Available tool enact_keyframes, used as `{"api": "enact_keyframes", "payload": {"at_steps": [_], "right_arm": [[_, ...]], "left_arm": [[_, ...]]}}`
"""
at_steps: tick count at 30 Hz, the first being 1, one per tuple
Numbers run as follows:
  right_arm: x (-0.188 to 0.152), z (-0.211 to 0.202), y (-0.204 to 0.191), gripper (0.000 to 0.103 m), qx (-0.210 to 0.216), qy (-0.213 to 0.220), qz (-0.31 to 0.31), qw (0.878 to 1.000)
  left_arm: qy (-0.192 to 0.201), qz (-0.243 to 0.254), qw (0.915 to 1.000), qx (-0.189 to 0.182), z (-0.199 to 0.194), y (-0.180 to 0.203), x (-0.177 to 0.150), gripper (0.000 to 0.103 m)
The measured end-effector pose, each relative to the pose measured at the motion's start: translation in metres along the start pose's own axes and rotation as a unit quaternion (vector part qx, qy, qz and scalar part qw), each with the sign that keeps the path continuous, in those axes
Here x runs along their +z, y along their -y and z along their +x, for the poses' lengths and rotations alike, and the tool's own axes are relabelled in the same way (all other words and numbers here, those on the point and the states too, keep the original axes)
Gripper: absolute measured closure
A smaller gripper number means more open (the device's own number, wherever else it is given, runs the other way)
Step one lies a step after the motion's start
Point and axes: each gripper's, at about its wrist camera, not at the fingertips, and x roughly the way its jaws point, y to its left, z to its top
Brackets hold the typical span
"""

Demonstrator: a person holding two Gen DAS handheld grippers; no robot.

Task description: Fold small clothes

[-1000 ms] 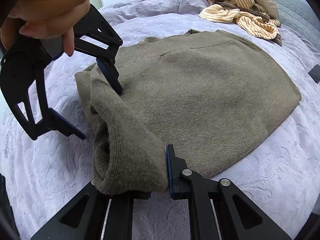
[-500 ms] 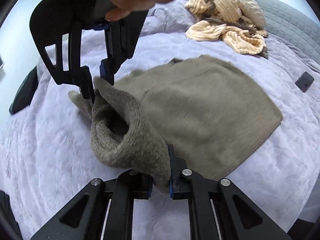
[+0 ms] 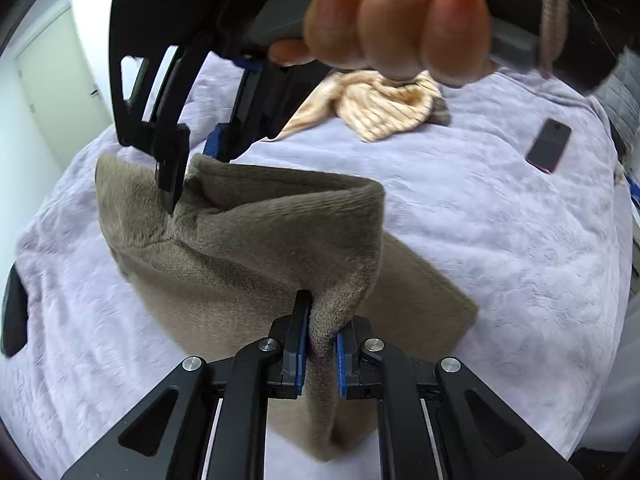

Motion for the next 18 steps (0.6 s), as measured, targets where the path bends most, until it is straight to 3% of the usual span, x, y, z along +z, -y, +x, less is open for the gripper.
{"api": "enact_keyframes", "payload": {"at_steps": [6, 10, 14, 18], "right_arm": [[-0.04, 0.014, 0.116, 0.085, 0.012, 0.009, 0.107, 0.994], [-0.068, 0.041, 0.161, 0.085, 0.031, 0.002, 0.155, 0.987], [-0.073, 0.048, 0.172, 0.084, 0.065, 0.012, 0.167, 0.984], [-0.069, 0.031, 0.159, 0.084, 0.089, 0.026, 0.141, 0.986]], "left_arm": [[-0.054, 0.04, 0.997, -0.04, 0.047, 0.051, -0.005, 0.091], [-0.08, 0.057, 0.9942, -0.043, 0.062, 0.069, -0.019, 0.091], [-0.088, 0.058, 0.9936, -0.04, 0.064, 0.07, -0.019, 0.091], [-0.077, 0.061, 0.9945, -0.037, 0.053, 0.072, -0.009, 0.091]]}}
